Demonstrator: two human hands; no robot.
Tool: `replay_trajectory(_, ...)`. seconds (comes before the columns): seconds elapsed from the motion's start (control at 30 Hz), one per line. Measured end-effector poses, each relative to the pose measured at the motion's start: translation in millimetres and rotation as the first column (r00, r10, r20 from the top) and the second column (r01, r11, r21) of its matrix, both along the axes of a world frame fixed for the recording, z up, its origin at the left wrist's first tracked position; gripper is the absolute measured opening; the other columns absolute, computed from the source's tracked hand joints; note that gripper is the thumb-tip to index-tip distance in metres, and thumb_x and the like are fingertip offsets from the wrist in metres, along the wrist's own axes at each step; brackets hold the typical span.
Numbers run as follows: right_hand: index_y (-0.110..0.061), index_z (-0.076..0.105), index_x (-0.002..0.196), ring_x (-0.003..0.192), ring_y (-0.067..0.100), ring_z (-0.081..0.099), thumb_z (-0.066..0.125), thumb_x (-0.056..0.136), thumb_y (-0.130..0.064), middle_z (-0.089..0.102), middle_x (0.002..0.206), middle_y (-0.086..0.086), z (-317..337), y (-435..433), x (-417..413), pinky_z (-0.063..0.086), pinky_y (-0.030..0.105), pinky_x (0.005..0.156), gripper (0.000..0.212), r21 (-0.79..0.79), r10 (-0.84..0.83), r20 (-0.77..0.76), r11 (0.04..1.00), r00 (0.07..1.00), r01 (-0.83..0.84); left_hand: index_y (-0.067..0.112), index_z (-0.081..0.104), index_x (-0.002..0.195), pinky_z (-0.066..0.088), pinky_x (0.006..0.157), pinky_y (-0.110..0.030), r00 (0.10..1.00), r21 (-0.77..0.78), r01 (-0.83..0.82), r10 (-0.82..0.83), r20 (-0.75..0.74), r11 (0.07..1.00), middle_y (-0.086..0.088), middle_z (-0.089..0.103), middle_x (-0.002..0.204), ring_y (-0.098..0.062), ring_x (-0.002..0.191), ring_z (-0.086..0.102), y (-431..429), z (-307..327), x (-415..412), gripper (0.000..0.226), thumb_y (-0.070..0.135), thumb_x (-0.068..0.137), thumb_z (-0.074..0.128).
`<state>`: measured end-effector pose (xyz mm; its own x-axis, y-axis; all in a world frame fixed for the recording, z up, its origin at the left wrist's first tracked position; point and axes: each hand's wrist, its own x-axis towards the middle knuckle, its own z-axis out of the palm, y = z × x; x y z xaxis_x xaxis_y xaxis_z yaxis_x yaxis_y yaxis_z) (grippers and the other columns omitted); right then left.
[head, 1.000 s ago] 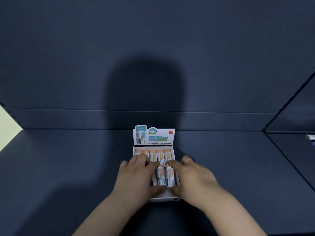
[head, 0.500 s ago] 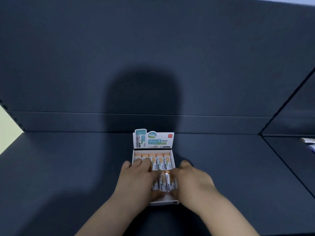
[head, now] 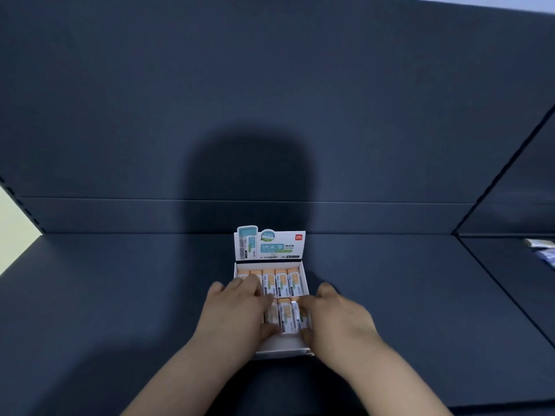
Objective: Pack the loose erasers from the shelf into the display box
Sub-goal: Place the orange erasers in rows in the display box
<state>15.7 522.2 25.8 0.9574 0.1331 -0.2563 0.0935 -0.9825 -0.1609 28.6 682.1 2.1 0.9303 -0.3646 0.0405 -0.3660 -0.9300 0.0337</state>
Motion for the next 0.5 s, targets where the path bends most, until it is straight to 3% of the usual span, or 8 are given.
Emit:
replay_trajectory(0.2,-0.032,0.043,0.13,0.105,0.026,0.054,0.059,0.085,-0.033,0.043,0.119,0.003,2.5,2.2,1.5,0.045,0.031,0.08,0.047,-0.012,0.034,-0.01,0.999,0.999,-0.034,0.044,0.043,0.133,0.025,0.085,-0.034,0.999,-0.035,0.011,-0.012,-0.038,0.999,0.007,0.044,0.117,-0.015,0.113,0.041,4.8,6.6,0.0,0.045,0.052,0.089,0.047)
replay_trajectory(0.3,-0.033,0.045,0.128,0.105,0.026,0.054,0.061,0.084,-0.036,0.044,0.118,0.003,5.0,1.7,3.9,0.044,0.03,0.08,0.046,-0.055,0.049,-0.009,0.997,0.999,-0.05,0.051,0.065,0.101,0.028,0.068,-0.033,0.989,-0.108,0.111,-0.121,-0.081,0.988,0.008,0.054,0.083,-0.015,0.08,0.057,-2.6,3.4,0.9,0.028,0.05,0.076,0.053)
replay_trajectory(0.33,-0.032,0.046,0.127,0.105,0.026,0.054,0.06,0.084,-0.037,0.045,0.118,0.003,5.3,1.4,4.1,0.044,0.03,0.08,0.045,-0.066,0.056,-0.004,0.996,0.998,-0.056,0.052,0.067,0.094,0.026,0.065,-0.031,0.986,-0.055,0.145,-0.149,-0.071,0.988,0.009,0.053,0.077,-0.013,0.073,0.056,-6.3,8.3,0.2,0.026,0.051,0.074,0.051)
replay_trajectory(0.43,-0.028,0.048,0.124,0.104,0.027,0.055,0.057,0.086,-0.037,0.047,0.115,0.002,3.7,0.5,2.5,0.041,0.03,0.075,0.04,-0.074,0.066,0.035,0.995,0.997,-0.063,0.05,0.049,0.125,0.024,0.078,-0.034,0.991,-0.013,0.132,-0.132,-0.038,0.991,0.004,0.048,0.105,-0.018,0.101,0.046,-4.8,1.4,-1.8,0.033,0.047,0.094,0.037)
replay_trajectory(0.5,-0.027,0.048,0.123,0.104,0.027,0.055,0.055,0.086,-0.036,0.048,0.115,0.002,1.9,-0.2,0.9,0.04,0.03,0.073,0.039,-0.061,0.064,0.052,0.996,0.997,-0.061,0.048,0.041,0.132,0.021,0.08,-0.034,0.994,0.019,0.104,-0.104,-0.023,0.994,0.003,0.045,0.112,-0.019,0.108,0.042,-2.9,1.2,-2.4,0.037,0.047,0.096,0.033)
